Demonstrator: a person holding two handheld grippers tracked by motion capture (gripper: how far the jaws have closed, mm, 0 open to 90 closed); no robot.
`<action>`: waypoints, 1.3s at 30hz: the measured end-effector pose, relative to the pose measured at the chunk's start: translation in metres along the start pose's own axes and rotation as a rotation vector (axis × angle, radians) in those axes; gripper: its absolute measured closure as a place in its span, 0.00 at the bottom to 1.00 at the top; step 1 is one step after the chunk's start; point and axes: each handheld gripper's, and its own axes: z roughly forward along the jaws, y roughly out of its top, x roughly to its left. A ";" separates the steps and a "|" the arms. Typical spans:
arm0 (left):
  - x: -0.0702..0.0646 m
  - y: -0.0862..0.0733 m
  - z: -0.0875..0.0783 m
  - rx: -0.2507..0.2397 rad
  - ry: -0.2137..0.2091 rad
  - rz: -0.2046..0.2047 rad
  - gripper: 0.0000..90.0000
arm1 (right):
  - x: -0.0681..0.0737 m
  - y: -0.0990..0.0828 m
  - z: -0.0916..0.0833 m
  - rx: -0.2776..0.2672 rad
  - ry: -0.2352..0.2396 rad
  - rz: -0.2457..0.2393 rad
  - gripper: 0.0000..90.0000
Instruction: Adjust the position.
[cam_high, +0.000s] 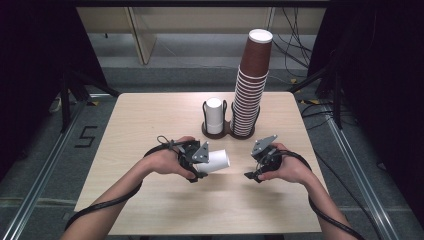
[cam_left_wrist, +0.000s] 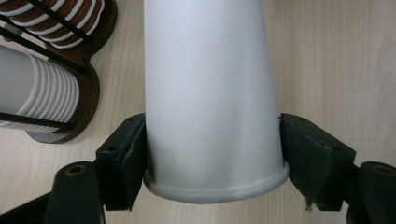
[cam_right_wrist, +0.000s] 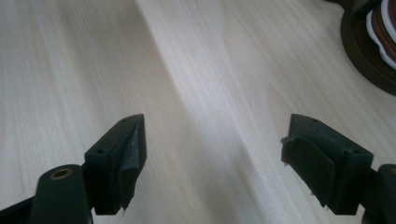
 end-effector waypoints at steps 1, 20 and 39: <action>0.001 0.002 -0.001 0.015 -0.006 0.011 0.30 | -0.001 0.000 0.000 -0.002 -0.004 -0.014 0.24; 0.004 0.011 0.004 0.074 -0.045 0.054 0.31 | 0.000 0.008 0.001 0.020 0.026 -0.094 0.24; 0.005 0.019 0.009 0.160 -0.065 0.119 0.31 | 0.010 0.022 0.001 0.014 0.060 -0.118 0.24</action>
